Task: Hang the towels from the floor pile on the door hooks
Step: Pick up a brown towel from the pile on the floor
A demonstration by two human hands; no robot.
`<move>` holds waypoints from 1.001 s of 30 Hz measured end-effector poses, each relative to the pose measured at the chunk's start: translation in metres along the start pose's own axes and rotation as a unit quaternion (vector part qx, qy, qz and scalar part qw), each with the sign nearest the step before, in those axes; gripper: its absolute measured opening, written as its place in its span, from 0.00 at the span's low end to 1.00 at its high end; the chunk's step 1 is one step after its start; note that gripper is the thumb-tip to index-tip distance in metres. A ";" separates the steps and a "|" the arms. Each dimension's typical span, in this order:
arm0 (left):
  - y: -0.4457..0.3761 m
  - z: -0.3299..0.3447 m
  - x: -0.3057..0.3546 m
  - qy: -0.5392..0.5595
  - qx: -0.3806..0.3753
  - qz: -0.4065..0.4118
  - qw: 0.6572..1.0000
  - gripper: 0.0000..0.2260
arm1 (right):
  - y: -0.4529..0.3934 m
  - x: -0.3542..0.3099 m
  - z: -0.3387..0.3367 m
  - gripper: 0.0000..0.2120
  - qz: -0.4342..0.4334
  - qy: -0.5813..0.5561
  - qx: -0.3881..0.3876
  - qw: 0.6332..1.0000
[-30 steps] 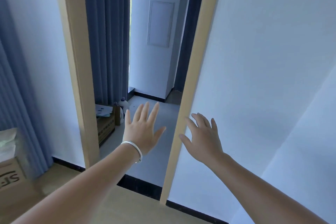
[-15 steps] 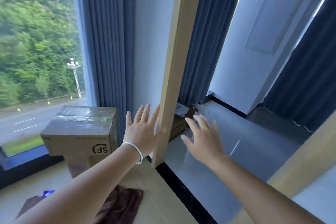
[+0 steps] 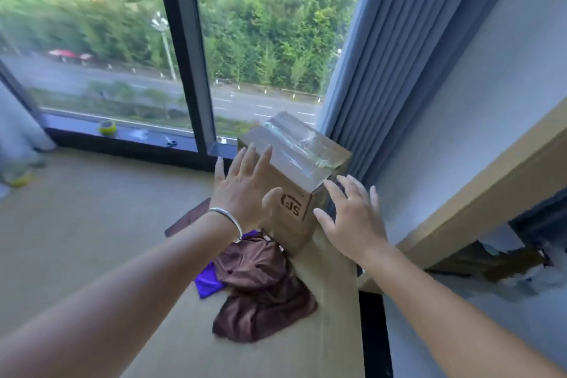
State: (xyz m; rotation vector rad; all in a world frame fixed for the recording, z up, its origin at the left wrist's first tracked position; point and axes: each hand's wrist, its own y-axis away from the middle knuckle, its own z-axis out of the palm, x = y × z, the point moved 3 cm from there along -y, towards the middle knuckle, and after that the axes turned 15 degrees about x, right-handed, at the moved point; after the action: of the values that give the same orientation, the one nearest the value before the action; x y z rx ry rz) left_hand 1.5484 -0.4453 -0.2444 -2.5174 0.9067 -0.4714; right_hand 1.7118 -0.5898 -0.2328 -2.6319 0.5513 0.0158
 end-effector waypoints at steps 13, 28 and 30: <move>0.155 0.205 -0.077 -0.078 -0.201 -0.188 0.958 0.34 | 0.065 0.020 0.255 0.29 -0.087 -0.053 -0.222 0.970; 0.323 0.496 -0.191 0.010 -0.299 -0.287 0.910 0.33 | 0.161 -0.014 0.578 0.29 -0.147 0.014 -0.333 0.931; 0.330 0.537 -0.206 0.023 -0.286 -0.302 0.909 0.33 | 0.164 -0.018 0.623 0.29 -0.168 0.008 -0.332 0.928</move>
State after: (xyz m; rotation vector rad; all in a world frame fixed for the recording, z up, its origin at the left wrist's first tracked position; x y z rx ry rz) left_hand 1.4652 -0.3938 -0.9006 -3.3477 0.2622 -0.4973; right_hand 1.6812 -0.4495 -0.8614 -3.3578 0.0856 0.0895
